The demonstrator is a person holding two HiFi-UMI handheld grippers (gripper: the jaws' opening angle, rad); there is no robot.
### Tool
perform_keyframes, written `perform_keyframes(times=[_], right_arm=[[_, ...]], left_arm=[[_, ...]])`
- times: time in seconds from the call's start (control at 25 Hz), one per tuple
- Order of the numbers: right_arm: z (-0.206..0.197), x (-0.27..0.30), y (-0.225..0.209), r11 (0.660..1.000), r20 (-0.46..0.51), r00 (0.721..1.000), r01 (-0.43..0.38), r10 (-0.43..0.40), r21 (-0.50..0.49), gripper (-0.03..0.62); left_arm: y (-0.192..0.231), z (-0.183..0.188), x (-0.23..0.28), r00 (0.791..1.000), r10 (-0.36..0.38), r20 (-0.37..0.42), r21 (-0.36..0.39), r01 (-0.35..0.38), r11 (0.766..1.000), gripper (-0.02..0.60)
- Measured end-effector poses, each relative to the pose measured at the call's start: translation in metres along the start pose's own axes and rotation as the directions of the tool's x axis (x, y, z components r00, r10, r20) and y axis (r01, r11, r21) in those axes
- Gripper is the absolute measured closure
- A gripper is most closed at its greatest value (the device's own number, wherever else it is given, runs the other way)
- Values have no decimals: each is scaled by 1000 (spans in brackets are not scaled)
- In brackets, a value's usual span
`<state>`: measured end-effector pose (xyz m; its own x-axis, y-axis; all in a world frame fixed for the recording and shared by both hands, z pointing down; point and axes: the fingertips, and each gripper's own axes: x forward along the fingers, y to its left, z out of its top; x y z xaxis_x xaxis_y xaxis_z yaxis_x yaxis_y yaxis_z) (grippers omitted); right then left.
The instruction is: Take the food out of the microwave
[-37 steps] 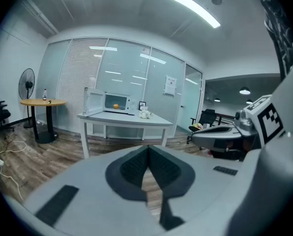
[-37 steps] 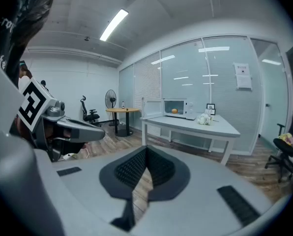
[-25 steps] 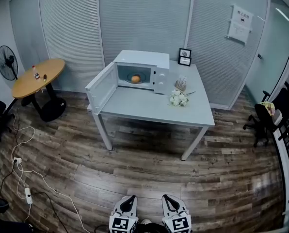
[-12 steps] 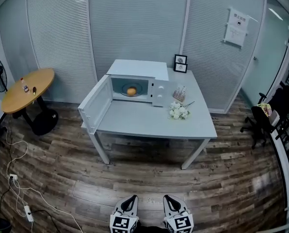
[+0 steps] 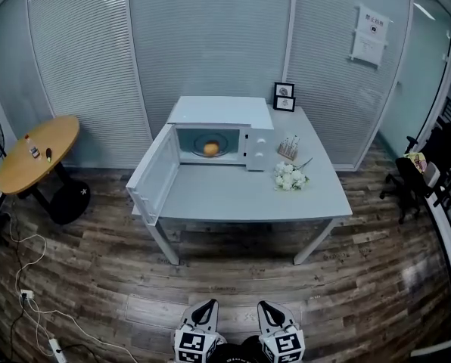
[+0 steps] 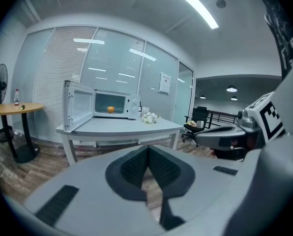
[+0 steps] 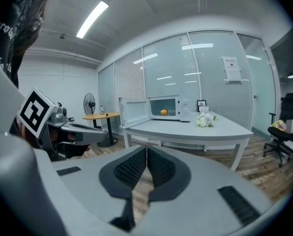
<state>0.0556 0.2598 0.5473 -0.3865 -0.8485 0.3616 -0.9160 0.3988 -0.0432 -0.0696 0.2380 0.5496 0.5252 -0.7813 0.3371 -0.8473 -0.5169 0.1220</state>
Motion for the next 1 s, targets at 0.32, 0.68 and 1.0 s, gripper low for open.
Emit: perform_keyframes(times=[0.32,0.68,1.0], right_arm=[[7,27,-2,1000,-24,999,-21,21,18,588],[19,90,-37,997,-46,996,-71,72,12,588],[57,163,-76,987,-46,987,-158,157,-12,588]], left_arm=[[20,2,10,1000,13,-9,-22,-14,1000,574],[48,12,48,996,90,-26,-32,-91,995,574],[79,41,108,986,163,-37,-78,-165,983,574]])
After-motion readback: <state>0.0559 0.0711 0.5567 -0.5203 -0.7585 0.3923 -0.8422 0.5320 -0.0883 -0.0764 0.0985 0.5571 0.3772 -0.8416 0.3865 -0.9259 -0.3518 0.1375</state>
